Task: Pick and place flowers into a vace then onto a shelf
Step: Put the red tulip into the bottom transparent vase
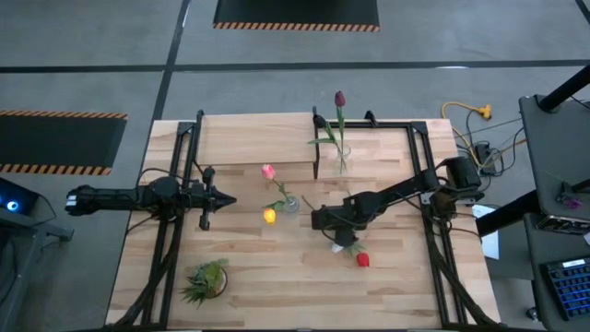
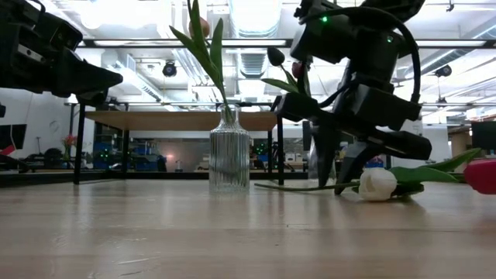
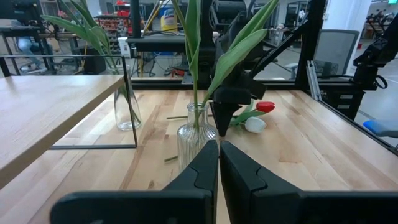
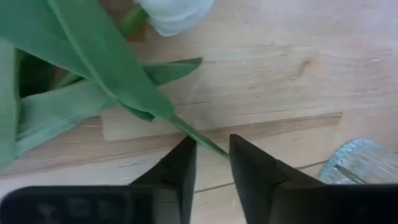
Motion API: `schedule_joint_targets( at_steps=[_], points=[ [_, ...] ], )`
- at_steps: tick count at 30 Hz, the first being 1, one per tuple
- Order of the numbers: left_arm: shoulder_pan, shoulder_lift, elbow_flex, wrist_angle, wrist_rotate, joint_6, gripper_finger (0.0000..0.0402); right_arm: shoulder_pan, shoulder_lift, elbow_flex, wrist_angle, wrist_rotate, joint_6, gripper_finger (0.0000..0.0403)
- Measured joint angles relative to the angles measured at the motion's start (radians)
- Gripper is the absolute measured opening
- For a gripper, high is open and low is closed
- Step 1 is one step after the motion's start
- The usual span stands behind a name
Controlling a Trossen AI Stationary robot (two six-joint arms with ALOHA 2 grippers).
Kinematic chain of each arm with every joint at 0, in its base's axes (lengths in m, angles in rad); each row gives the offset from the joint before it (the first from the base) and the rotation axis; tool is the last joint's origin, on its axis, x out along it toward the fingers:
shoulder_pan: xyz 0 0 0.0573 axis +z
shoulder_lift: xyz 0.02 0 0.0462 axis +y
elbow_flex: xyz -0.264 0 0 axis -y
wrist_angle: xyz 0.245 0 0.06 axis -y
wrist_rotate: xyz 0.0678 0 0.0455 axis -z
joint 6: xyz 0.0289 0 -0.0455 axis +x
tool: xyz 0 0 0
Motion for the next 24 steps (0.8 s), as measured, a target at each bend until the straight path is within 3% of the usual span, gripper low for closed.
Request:
schedule_joint_targets(
  at_steps=[8,24],
  points=[
    [0.000,0.000,0.000,0.000,0.000,0.000,0.0000,0.000,0.001,-0.002,0.004,-0.004,0.083,0.0013],
    [0.000,0.000,0.000,0.000,0.000,0.000,0.0000,0.001,-0.043,-0.004,0.008,0.003,0.245,0.0009]
  ],
)
